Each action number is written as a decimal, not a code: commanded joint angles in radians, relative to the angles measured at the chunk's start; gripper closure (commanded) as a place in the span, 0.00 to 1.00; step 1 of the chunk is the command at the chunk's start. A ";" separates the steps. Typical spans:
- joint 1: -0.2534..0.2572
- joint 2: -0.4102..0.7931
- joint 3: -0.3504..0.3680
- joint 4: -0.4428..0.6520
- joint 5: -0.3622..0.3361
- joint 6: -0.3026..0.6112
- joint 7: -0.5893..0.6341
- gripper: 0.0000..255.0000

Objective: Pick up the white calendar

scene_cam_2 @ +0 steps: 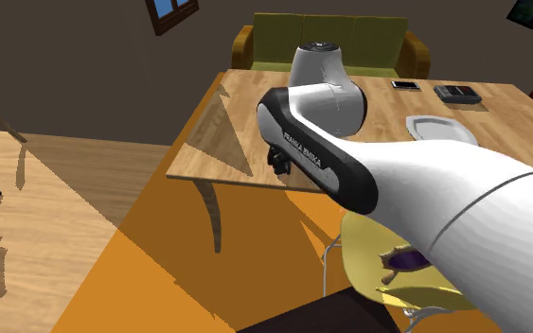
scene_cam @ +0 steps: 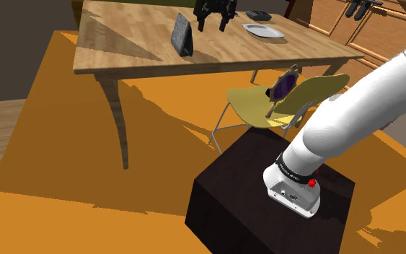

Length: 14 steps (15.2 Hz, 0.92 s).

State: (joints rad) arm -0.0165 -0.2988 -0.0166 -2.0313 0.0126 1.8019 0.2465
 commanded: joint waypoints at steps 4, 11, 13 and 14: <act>-0.015 0.191 -0.010 0.182 0.020 0.039 0.063 0.00; -0.031 0.381 -0.026 0.379 0.045 0.063 0.124 0.00; -0.031 0.380 -0.026 0.350 0.046 0.090 0.122 0.00; -0.031 0.379 -0.026 0.336 0.046 0.103 0.122 0.00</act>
State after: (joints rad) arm -0.0468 0.0775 -0.0419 -1.6854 0.0579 1.8920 0.3689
